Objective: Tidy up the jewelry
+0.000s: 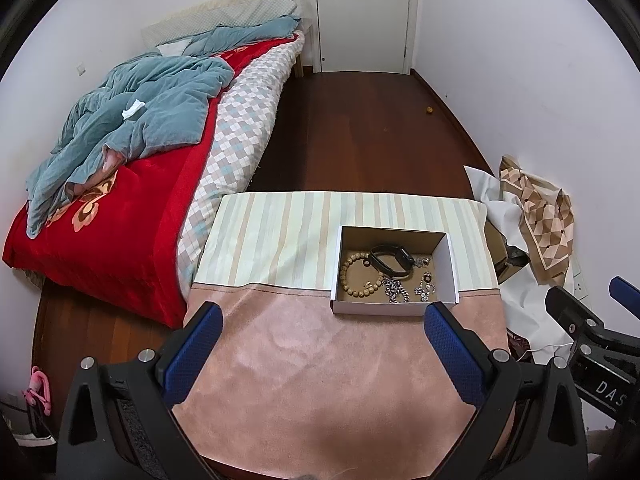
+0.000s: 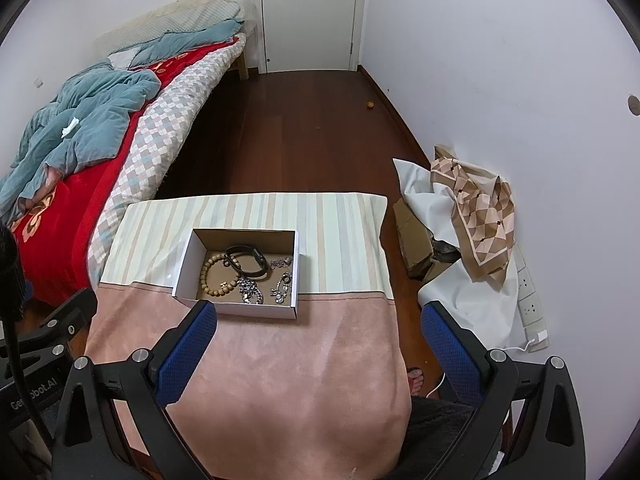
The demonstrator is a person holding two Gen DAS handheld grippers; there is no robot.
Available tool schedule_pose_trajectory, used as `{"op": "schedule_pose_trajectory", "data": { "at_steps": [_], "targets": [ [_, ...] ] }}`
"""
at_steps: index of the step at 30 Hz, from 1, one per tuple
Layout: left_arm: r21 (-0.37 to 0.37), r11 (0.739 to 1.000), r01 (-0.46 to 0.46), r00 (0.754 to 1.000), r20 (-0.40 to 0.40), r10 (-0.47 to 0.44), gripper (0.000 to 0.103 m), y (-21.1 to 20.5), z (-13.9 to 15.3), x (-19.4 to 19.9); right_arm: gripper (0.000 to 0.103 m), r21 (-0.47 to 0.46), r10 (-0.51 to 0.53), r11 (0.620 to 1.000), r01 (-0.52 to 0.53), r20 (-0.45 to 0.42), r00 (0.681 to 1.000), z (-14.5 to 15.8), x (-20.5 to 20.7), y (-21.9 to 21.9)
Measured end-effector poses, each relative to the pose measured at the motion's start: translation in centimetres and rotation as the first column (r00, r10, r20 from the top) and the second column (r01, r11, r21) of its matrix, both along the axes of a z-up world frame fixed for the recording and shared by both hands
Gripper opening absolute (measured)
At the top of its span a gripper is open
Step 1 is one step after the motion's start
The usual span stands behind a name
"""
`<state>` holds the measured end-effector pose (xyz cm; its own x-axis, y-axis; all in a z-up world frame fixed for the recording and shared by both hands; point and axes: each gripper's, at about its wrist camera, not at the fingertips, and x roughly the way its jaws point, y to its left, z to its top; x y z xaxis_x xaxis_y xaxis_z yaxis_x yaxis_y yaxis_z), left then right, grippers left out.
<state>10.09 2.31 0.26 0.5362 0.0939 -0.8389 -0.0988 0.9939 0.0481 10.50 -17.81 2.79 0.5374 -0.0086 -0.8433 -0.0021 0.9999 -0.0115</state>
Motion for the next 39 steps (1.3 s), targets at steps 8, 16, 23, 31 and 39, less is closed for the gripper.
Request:
{"op": "schedule_pose_trajectory", "data": {
  "at_steps": [8, 16, 23, 31, 39],
  "targets": [
    [0.0, 1.0, -0.001, 1.0, 0.001, 0.001, 0.103, -0.04, 0.15, -0.15, 0.103, 0.0, 0.001, 1.0, -0.001, 0.0, 1.0, 0.03, 0.03, 0.03],
    [0.004, 1.0, -0.001, 1.0, 0.004, 0.001, 0.103, -0.23, 0.39, -0.22, 0.103, 0.001, 0.004, 1.0, -0.004, 0.001, 1.0, 0.19, -0.08, 0.02],
    [0.006, 1.0, -0.001, 1.0, 0.005, 0.001, 0.103, -0.38, 0.51, -0.21, 0.103, 0.004, 0.004, 1.0, -0.004, 0.001, 1.0, 0.34, -0.11, 0.03],
    [0.006, 1.0, -0.001, 1.0, 0.005, 0.001, 0.103, -0.31, 0.49, -0.21, 0.103, 0.006, 0.004, 1.0, -0.004, 0.001, 1.0, 0.28, -0.16, -0.05],
    [0.009, 1.0, 0.0, 1.0, 0.012, 0.0, 0.103, -0.7, 0.8, -0.21, 0.103, 0.008, 0.005, 1.0, -0.005, 0.004, 1.0, 0.55, -0.19, -0.19]
  ]
}}
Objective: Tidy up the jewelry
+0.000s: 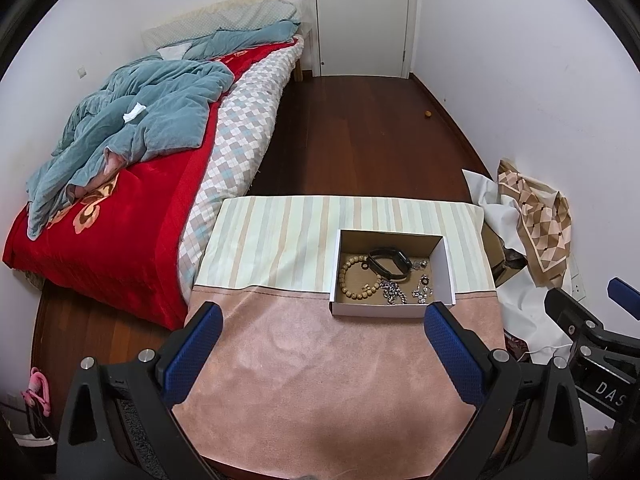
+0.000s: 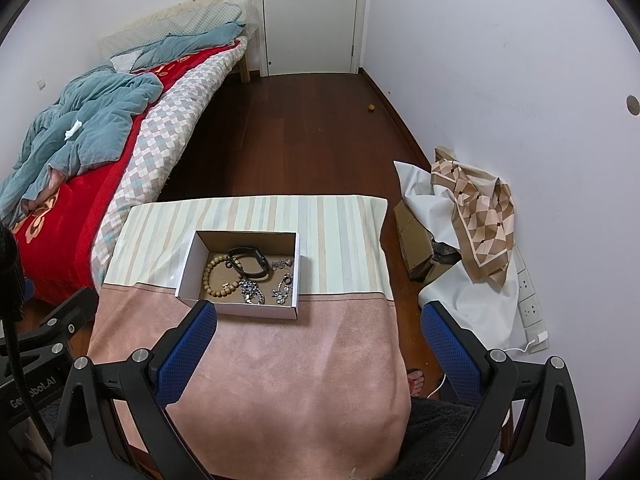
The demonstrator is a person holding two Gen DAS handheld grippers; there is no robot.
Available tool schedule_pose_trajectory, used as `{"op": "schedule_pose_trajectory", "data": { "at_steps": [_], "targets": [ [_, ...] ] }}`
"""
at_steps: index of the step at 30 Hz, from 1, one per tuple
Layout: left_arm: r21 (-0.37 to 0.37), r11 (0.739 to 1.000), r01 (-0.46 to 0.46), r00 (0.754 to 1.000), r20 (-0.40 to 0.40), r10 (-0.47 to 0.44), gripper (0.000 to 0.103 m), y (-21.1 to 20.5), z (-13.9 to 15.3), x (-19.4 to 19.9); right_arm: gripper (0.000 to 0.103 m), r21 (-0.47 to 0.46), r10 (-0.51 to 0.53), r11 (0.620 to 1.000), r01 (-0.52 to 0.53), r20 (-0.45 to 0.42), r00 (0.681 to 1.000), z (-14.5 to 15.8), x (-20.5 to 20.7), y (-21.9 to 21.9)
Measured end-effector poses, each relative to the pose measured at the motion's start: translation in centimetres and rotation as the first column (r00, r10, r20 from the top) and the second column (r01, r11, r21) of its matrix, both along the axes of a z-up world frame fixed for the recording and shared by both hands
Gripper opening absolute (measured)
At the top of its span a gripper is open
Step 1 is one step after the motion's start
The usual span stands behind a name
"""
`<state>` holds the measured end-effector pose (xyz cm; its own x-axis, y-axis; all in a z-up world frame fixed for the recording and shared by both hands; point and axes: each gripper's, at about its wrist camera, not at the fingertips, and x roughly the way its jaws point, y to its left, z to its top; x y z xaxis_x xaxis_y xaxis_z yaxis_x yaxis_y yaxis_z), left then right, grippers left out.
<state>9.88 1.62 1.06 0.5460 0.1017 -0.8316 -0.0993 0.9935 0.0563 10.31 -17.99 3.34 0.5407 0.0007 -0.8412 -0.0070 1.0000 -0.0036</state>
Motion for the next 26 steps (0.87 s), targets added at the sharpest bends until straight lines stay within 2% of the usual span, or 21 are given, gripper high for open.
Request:
{"op": "schedule_pose_trajectory", "data": {
  "at_steps": [26],
  "targets": [
    [-0.005, 1.0, 0.004, 1.0, 0.013, -0.004, 0.103, -0.33, 0.88, 0.04, 0.103, 0.001, 0.004, 1.0, -0.004, 0.004, 1.0, 0.65, -0.03, -0.29]
  ]
}}
